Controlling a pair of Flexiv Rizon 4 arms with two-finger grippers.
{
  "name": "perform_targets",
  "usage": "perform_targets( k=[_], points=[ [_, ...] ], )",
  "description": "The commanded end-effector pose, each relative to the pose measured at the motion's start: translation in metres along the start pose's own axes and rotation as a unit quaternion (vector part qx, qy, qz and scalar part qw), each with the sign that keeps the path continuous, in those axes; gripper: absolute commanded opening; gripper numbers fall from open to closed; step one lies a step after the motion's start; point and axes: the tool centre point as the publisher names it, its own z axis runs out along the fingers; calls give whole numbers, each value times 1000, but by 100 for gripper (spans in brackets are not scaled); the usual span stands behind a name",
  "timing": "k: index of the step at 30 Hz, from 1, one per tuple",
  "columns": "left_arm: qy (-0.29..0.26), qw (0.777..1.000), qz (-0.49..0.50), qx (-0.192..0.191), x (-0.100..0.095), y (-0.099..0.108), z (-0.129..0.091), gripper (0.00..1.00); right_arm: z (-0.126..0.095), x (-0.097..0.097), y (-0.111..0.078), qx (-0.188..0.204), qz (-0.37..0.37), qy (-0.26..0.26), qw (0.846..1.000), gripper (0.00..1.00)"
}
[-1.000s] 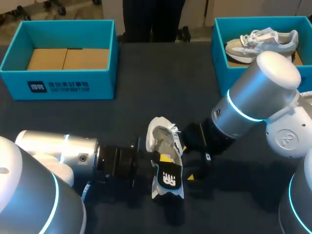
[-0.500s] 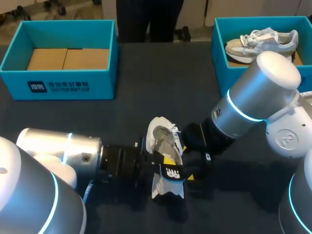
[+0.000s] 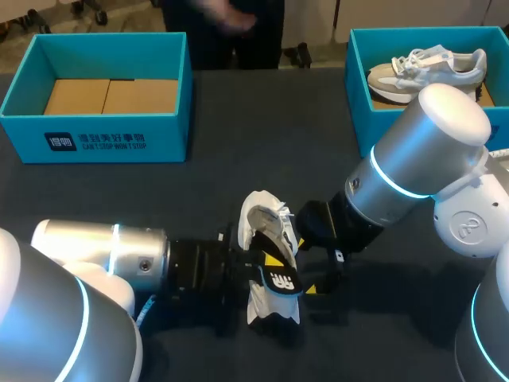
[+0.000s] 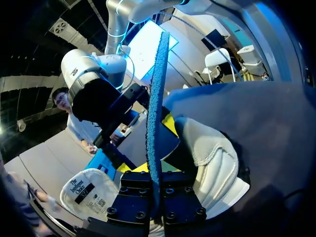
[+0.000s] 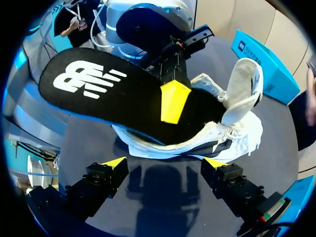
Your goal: Take the shoe out of the shoebox, open the shoe tongue, remove and reinsert the insole, then place the shoe into the shoebox
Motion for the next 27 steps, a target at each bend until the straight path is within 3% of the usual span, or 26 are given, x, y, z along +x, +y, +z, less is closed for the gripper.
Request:
perform_targets(
  k=[1, 7, 10, 12, 14, 22, 25, 27],
  points=[
    [2, 1000, -1, -9, -2, 6, 13, 0, 1, 1, 0, -1, 0, 0, 1000, 100],
    [8, 1000, -10, -3, -4, -2, 6, 0, 1, 1, 0, -1, 0, 0, 1000, 100],
    [11, 1000, -15, -3, -4, -7, 1, 27, 1, 1, 0, -1, 0, 0, 1000, 100],
    [11, 1000, -17, -1, -5, -11, -2, 36, 1, 1, 0, -1, 0, 0, 1000, 100],
    [10, 1000, -19, 2, -6, -15, -4, 36, 1, 1, 0, -1, 0, 0, 1000, 100],
    [20, 999, -11, 26, -4, -38, -5, 29, 1, 1, 0, -1, 0, 0, 1000, 100],
    [19, 1000, 10, 20, -2, -39, -3, 0, 1, 1, 0, -1, 0, 0, 1000, 100],
    [17, 999, 29, 19, 1, -36, -1, 0, 1, 1, 0, -1, 0, 0, 1000, 100]
  ],
)
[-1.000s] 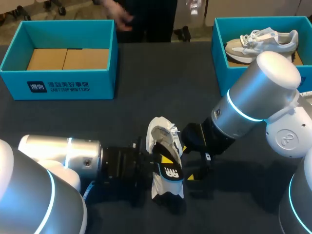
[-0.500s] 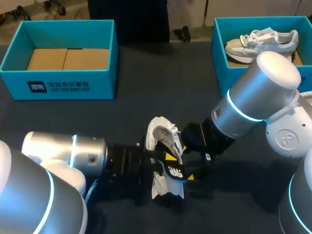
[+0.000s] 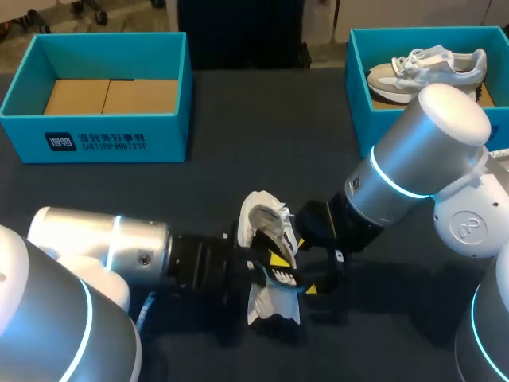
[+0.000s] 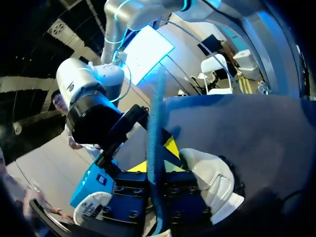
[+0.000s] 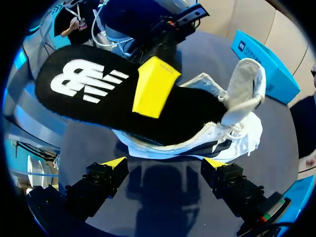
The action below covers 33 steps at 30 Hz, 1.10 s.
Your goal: Take the shoe out of the shoebox, open the shoe tongue, remove and reinsert the insole, then place the shoe into the shoebox
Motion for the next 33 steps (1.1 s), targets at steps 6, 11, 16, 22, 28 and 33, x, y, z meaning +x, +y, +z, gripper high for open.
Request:
perform_targets(
  k=[6, 11, 16, 22, 28, 33],
  points=[
    [-11, 999, 49, 19, 15, 18, 4, 0, 1, 1, 0, -1, 0, 0, 1000, 100],
    [-12, 998, 49, 26, 11, 30, 4, 0, 1, 1, 0, -1, 0, 0, 1000, 100],
    [-13, 999, 44, 19, 5, 36, 4, 0, 1, 1, 0, -1, 0, 0, 1000, 100],
    [-5, 1000, 27, 16, 4, 34, 3, 0, 1, 1, 0, -1, 0, 0, 1000, 100],
    [-14, 1000, 10, -3, 6, 17, -5, 27, 1, 1, 0, -1, 0, 0, 1000, 100],
    [-11, 1000, 13, -5, 6, 1, -10, 31, 1, 1, 0, -1, 0, 0, 1000, 100]
  ],
)
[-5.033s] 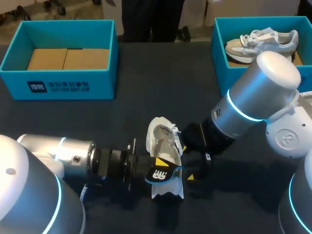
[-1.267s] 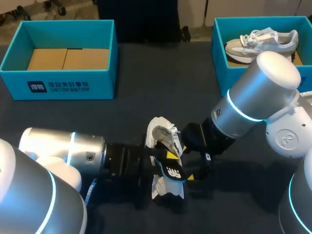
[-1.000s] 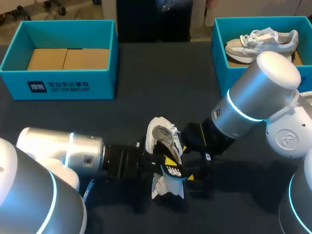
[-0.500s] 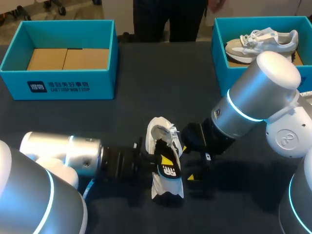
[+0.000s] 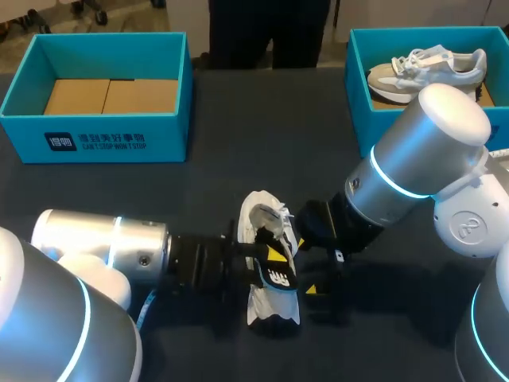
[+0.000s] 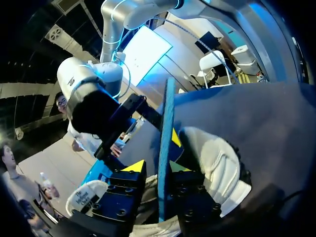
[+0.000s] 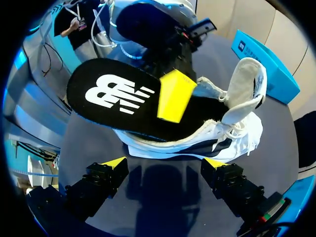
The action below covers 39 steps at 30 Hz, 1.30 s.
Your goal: Take the shoe out of the shoebox, open the shoe tongue, remove and reinsert the insole, then place the shoe into the shoebox
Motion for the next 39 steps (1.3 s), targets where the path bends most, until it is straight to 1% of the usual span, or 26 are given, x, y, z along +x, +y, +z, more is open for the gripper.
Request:
perform_targets(
  k=[1, 2, 4, 5, 6, 7, 8, 11, 13, 16, 18, 24, 27, 32, 33, 34, 36, 37, 39],
  points=[
    [-2, 1000, 3, -12, 3, -18, -12, 32, 1, 1, 0, -1, 0, 0, 1000, 100],
    [-2, 1000, 4, -12, 3, -19, -12, 35, 1, 1, 0, -1, 0, 0, 1000, 100],
    [-3, 1000, 5, -11, 3, -20, -13, 35, 1, 1, 0, -1, 0, 0, 1000, 100],
    [-3, 1000, 6, -11, 3, -20, -13, 33, 1, 1, 0, -1, 0, 0, 1000, 100],
    [-4, 1000, 6, -11, 3, -20, -13, 28, 1, 1, 0, -1, 0, 0, 1000, 100],
    [-4, 1000, 6, -10, 3, -20, -13, 13, 1, 1, 0, -1, 0, 0, 1000, 100],
    [-5, 1000, 7, -10, 3, -20, -13, 0, 1, 1, 0, -1, 0, 0, 1000, 100],
    [-6, 1000, 14, -7, 6, -17, -12, 0, 1, 1, 0, -1, 0, 0, 1000, 100],
    [-6, 999, 36, 6, 10, -15, -12, 0, 1, 1, 0, -1, 0, 0, 1000, 100],
    [-3, 998, 53, 13, 15, -6, -9, 0, 1, 1, 0, -1, 0, 0, 1000, 100],
    [-5, 998, 53, 15, 14, 0, -7, 0, 1, 1, 0, -1, 0, 0, 1000, 100],
    [-13, 999, 45, -2, 9, 17, -4, 0, 1, 1, 0, -1, 0, 0, 1000, 100],
    [-14, 999, 36, 0, 8, 19, -5, 0, 1, 1, 0, -1, 0, 0, 1000, 100],
    [-11, 1000, 28, 7, 8, 13, -9, 0, 1, 1, 0, -1, 0, 0, 1000, 100],
    [-10, 1000, 27, 10, 7, 11, -11, 7, 1, 1, 0, -1, 0, 0, 1000, 100],
    [-11, 1000, 25, 11, 7, 8, -13, 20, 1, 1, 0, -1, 0, 0, 1000, 100],
    [-11, 1000, 22, 16, 5, 3, -16, 39, 1, 1, 0, -1, 0, 0, 1000, 100],
    [-11, 1000, 22, 16, 5, 1, -17, 44, 1, 1, 0, -1, 0, 0, 1000, 100],
    [-11, 1000, 21, 18, 3, -3, -20, 44, 1, 1, 0, -1, 0, 0, 1000, 100]
  ],
)
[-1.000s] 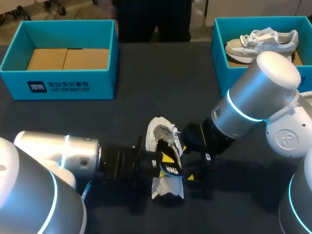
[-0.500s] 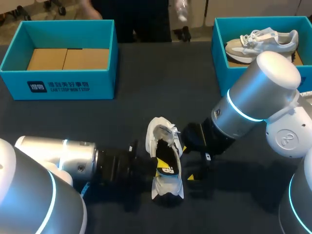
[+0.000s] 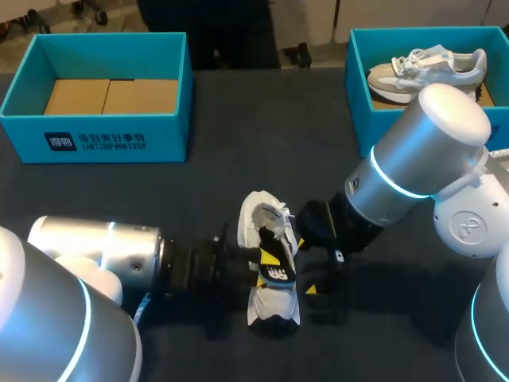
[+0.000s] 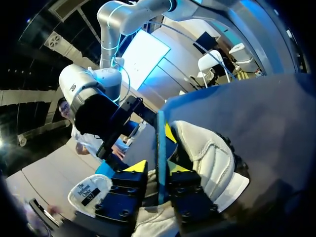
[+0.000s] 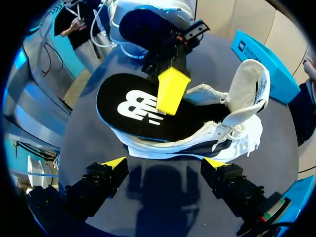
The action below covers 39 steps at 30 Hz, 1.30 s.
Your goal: Take the shoe out of the shoebox, open the shoe tongue, remove and reinsert the insole, then place the shoe into the shoebox
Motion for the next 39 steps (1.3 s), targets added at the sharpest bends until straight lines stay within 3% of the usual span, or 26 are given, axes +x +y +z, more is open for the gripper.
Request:
perform_targets(
  k=[1, 8, 10, 11, 12, 20, 28, 33, 35, 37, 39],
  points=[
    [1, 1000, -1, 0, -2, -12, -11, 44, 1, 1, 0, -1, 0, 0, 1000, 100],
    [0, 1000, 11, 15, -2, -30, -11, 41, 1, 1, 0, -1, 0, 0, 1000, 100],
    [2, 1000, 15, 17, -3, -32, -10, 30, 1, 1, 0, -1, 0, 0, 1000, 100],
    [4, 1000, 20, 17, -3, -32, -8, 12, 1, 1, 0, -1, 0, 0, 1000, 100],
    [6, 1000, 24, 15, -2, -33, -7, 0, 1, 1, 0, -1, 0, 0, 1000, 100],
    [4, 998, 59, 10, 3, -16, 2, 0, 1, 1, 0, -1, 0, 0, 1000, 100],
    [-12, 996, 77, -30, 4, 9, 3, 0, 1, 1, 0, -1, 0, 0, 1000, 100],
    [-10, 999, 40, -14, 1, 6, -3, 0, 1, 1, 0, -1, 0, 0, 1000, 100],
    [-11, 999, 29, -7, -2, 2, -6, 13, 1, 1, 0, -1, 0, 0, 1000, 100],
    [-6, 1000, 20, -1, -4, -3, -8, 40, 1, 1, 0, -1, 0, 0, 1000, 100],
    [-7, 1000, 21, 2, -5, -9, -10, 49, 1, 1, 0, -1, 0, 0, 1000, 100]
  ],
)
